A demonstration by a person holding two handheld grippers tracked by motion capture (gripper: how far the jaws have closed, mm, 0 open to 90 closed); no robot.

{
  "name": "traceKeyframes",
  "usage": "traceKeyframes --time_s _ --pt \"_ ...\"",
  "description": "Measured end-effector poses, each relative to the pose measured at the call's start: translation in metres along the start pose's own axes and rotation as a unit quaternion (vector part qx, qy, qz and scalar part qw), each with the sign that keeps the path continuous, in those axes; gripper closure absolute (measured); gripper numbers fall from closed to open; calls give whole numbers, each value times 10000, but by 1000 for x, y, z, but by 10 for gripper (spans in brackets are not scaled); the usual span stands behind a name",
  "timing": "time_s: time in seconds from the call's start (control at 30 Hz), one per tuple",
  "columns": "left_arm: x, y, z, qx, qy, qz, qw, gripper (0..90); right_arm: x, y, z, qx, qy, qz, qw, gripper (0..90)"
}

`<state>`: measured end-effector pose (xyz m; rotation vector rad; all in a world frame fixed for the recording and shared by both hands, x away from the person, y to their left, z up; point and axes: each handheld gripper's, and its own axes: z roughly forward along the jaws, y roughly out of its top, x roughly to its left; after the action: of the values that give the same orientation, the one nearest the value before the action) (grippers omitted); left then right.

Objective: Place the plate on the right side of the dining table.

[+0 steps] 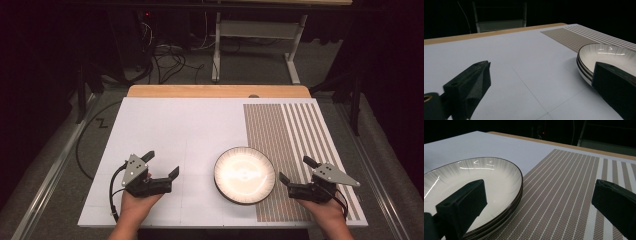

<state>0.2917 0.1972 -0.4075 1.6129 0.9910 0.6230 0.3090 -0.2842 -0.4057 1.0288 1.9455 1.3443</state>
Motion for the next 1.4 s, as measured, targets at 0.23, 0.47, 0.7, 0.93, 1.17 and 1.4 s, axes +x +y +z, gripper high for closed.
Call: traceKeyframes --time_s 0.23,0.47,0.7,0.93,1.17,1.4 --pt "0 0 1 9 15 63 10000 0 0 1 -1 -41 -45 -12 10000 10" --pt "1 -1 2 137 16 41 9999 0 2 1 0 -33 -27 -28 10000 10" --pt "0 0 3 265 -19 1 9996 2 0 3 -2 -68 -64 -24 10000 11" --pt "3 1 3 375 32 6 9993 41 5 5 1 -64 -54 -112 9999 11" --pt "2 3 2 361 -37 57 9993 59 13 11 7 -26 43 -246 9997 16" --pt "-1 4 3 326 -163 84 9993 37 23 19 18 92 189 -307 9993 61"
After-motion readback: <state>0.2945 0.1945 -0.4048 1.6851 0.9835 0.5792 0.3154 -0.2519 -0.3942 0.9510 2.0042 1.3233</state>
